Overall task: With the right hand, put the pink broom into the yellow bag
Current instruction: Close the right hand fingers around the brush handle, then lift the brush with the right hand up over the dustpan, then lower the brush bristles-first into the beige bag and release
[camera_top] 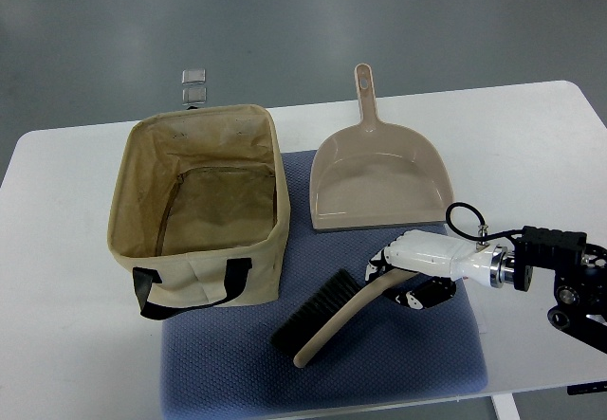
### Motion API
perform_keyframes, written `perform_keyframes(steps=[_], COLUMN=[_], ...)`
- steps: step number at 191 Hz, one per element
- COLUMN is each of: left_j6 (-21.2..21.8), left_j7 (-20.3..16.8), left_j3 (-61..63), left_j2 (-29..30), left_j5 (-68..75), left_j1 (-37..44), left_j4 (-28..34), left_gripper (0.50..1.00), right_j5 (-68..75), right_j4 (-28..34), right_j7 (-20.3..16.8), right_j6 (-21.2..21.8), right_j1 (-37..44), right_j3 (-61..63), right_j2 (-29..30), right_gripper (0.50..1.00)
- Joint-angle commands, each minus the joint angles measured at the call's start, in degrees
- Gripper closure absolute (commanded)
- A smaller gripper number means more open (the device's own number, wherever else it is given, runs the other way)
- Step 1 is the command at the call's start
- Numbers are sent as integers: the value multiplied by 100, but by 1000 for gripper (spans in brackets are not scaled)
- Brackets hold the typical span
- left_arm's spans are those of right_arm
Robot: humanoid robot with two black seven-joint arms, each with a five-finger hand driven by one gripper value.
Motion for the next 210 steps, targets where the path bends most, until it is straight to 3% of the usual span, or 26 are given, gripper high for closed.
perform_keyframes(steps=[1,43,89,124,156,181,210], left_j6=[0,0,0,0,0,0,0], left_j7=[-2,7,7,-2,-2,7,-2], left_j3=[0,0,0,0,0,0,0], left_j2=[0,0,0,0,0,0,0], left_j5=[0,0,0,0,0,0,0], left_j1=[-1,-1,8,-1,8,-1,8], left_j4=[0,0,0,-8,0,0,0], left_gripper=[500,500,500,500,500,500,500], right_j5=[56,425,1524,2253,2403,2403,2297], right_j4=[0,9,-26,-624,-1327,-1520,-1731], right_j7=[51,447,473,491,464,412,315], right_j6=[-79,-71,88,377,966,1142,1134], right_j1=[55,116,705,1539,2418,2955,3342], right_j3=[64,688,881,978,1242,1268,1154], right_j2=[-82,-522,-1225,-1497,-1436,-1304,-321], right_gripper=[1000,1000,1000,1000,1000,1000,1000])
